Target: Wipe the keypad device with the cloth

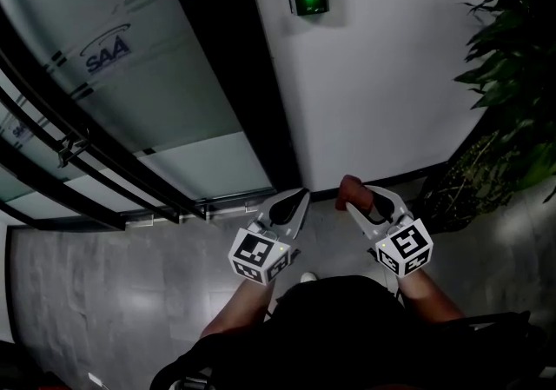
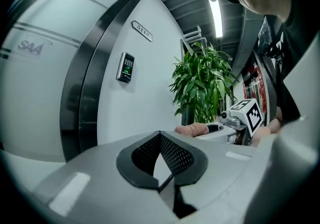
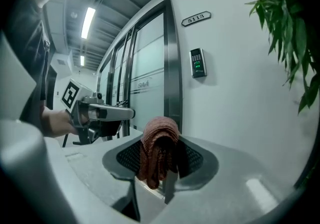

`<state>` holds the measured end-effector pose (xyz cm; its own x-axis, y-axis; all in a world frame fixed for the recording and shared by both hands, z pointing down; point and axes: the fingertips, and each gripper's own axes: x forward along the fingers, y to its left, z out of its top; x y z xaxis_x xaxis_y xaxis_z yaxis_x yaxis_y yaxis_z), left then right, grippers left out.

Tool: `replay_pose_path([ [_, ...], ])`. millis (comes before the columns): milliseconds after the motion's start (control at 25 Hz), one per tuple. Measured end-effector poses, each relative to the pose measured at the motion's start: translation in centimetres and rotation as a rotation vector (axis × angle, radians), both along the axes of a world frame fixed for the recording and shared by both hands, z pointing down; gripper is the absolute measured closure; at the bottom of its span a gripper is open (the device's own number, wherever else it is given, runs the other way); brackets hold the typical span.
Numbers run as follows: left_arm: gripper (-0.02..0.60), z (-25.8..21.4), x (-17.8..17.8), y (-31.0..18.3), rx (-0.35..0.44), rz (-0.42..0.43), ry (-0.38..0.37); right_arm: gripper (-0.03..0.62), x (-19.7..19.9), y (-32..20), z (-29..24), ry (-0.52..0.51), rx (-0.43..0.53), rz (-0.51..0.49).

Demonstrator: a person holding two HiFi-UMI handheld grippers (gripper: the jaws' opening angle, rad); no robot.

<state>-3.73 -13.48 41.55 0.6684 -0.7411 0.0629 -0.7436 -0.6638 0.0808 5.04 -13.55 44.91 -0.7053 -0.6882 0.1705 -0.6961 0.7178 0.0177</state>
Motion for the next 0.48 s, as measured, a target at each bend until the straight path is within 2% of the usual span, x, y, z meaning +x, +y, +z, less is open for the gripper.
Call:
replay_pose_path([
  [240,0.566,0.3,-3.5,-2.7,0.004,0.055,-0.004,0.445,-3.1,-4.4,-2.6,0.020,0.089,0.065],
  [480,0.566,0.6,-5.1,-3.7,-0.017,0.090,0.004,0.445,-3.8,-9.8,-9.6,0.076,0.235,0.096],
])
